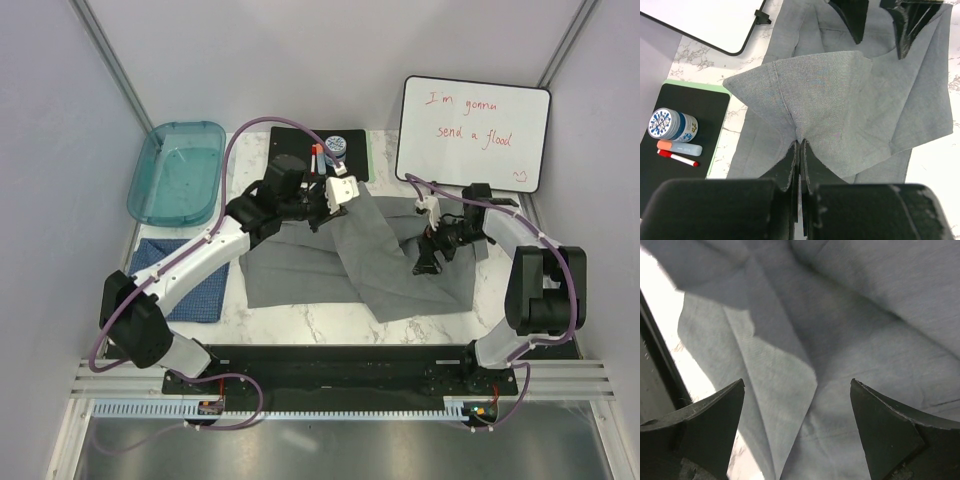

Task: Fold and stack the long sleeve shirts
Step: Fold the shirt

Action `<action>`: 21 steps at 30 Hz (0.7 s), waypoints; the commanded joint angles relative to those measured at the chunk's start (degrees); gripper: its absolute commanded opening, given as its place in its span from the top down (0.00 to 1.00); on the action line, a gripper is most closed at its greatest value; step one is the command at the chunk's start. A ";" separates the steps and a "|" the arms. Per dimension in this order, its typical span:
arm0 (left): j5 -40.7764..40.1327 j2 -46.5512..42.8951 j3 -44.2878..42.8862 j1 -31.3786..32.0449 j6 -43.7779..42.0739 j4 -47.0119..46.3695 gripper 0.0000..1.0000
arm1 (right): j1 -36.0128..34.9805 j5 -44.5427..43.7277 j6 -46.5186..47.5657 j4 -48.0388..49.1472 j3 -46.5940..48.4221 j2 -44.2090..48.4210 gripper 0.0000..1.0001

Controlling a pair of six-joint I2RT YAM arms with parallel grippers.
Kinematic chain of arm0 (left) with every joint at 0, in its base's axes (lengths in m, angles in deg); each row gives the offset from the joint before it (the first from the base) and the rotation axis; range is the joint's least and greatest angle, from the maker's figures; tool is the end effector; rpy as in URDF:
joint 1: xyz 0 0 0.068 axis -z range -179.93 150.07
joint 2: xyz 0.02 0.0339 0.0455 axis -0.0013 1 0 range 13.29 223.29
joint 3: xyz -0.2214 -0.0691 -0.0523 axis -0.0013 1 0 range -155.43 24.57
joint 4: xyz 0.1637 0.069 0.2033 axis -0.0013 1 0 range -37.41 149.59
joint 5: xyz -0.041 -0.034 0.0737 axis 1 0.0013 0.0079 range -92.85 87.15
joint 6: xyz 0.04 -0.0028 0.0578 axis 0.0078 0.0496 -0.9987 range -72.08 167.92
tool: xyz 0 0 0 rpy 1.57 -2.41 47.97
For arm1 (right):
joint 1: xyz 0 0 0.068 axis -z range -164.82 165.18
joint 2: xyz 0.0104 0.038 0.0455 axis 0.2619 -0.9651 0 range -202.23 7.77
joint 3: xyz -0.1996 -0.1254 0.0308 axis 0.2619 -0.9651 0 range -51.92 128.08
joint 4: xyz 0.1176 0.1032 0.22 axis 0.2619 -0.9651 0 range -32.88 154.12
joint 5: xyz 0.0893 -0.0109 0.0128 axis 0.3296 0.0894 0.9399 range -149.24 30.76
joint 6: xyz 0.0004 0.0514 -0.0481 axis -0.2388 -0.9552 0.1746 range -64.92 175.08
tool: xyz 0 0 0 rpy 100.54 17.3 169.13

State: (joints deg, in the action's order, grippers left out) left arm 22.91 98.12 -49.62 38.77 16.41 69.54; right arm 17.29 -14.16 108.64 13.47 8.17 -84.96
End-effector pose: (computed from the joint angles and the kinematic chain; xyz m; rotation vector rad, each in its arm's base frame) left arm 0.2746 -0.2521 0.2939 1.3928 1.4943 -0.5384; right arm 0.2919 0.0302 0.1405 -1.1588 2.2626 0.8632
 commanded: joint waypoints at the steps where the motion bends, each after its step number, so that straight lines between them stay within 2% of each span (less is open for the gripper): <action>1: 1.22 -2.22 -2.18 -0.64 -0.31 -2.89 0.98 | -0.26 5.72 -4.16 9.42 -1.99 -0.52 0.06; 4: 1.14 -2.40 -2.45 -0.64 -0.22 -2.97 0.98 | -1.40 5.55 -3.46 10.40 -2.61 -2.18 0.08; 7: 1.05 -2.57 -2.62 -0.82 -0.31 -3.15 0.98 | -1.76 5.46 -3.72 10.58 -2.62 -3.51 0.16; 9: 0.96 -3.18 -2.80 -0.90 -0.40 -3.24 0.98 | -1.76 4.93 -4.51 10.84 -2.44 -4.56 0.29; 10: 0.96 -3.54 -2.89 -0.99 -0.14 -3.24 0.98 | -1.76 4.76 -4.87 10.93 -2.35 -4.83 0.40; 12: 0.79 -4.33 -2.89 -1.17 0.47 -3.06 0.98 | -1.76 4.49 -5.31 10.66 -2.35 -5.09 0.49; 13: 0.96 -5.37 -3.06 -1.26 0.83 -2.72 0.98 | -1.76 4.49 -5.31 10.58 -2.44 -4.92 0.64; 15: 3.85 -6.61 -3.41 -1.61 1.27 -1.49 0.98 | -1.67 4.23 -6.01 10.14 -2.44 -3.52 0.80; 16: 4.90 -8.62 -3.33 -1.61 1.19 0.00 0.98 | -1.50 4.14 -6.45 9.61 -2.44 -2.73 0.92; 18: 12.61 -10.74 -2.36 -1.61 -1.60 3.15 0.98 | -0.88 4.23 -6.89 8.47 -2.09 0.68 0.98; 19: 16.56 -11.53 -2.19 -1.35 -3.28 9.18 0.98 | -0.62 4.23 -6.89 7.33 -1.91 2.10 1.00; 20: 24.17 -13.02 -1.23 -1.00 -4.60 12.63 0.98 | -0.53 4.14 -6.63 6.54 -1.91 3.59 1.00; 21: 27.38 -13.90 -0.09 1.18 -6.36 15.28 0.98 | -0.35 3.79 -5.76 5.75 -2.00 6.39 1.00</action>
State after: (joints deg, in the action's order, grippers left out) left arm 31.48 90.19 -49.95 37.42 15.58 73.78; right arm 15.96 -12.20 101.78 22.01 5.75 -87.32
